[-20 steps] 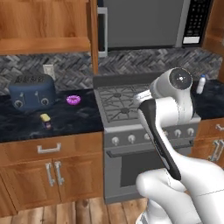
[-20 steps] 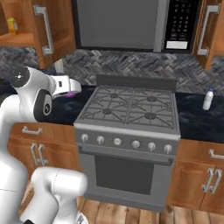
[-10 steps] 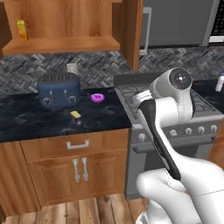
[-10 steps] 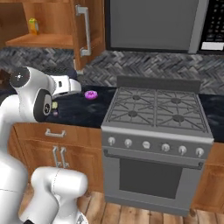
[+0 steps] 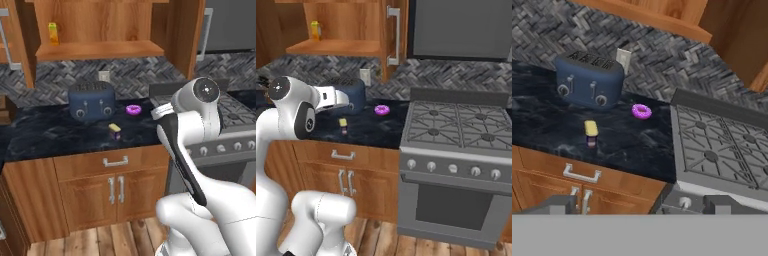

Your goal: Pick the cereal and canned food from the counter and place them in the cabinets closest to them.

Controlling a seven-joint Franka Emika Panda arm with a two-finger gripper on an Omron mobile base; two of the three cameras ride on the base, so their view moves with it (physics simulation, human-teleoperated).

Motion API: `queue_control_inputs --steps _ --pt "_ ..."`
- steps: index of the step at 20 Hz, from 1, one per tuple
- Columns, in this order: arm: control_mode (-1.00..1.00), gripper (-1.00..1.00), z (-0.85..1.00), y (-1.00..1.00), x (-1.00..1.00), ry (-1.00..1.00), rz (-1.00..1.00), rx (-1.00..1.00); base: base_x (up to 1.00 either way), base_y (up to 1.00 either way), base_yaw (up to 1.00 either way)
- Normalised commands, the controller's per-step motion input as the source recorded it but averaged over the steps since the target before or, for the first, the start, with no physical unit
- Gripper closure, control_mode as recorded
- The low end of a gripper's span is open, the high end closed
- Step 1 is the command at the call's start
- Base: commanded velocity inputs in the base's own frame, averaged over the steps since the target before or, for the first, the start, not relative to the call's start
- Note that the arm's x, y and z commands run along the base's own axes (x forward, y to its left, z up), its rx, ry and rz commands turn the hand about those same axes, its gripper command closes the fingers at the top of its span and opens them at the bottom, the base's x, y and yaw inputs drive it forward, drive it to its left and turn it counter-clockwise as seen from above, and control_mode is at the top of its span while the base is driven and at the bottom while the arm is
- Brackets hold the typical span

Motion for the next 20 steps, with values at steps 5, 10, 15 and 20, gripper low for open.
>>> queue_control_inputs --steps 5,10,15,20 --pt "1.0 -1.0 0.0 0.0 0.0 0.0 0.0 0.0 -0.21 0.61 -0.02" --pt "1.0 -1.0 0.0 0.0 0.0 0.0 0.0 0.0 -0.17 0.4 -0.02" --pt "1.0 -1.0 0.0 0.0 0.0 0.0 0.0 0.0 0.0 0.0 0.0" --pt "1.0 -1.0 0.0 0.0 0.0 0.0 0.0 0.0 0.23 0.03 0.0"
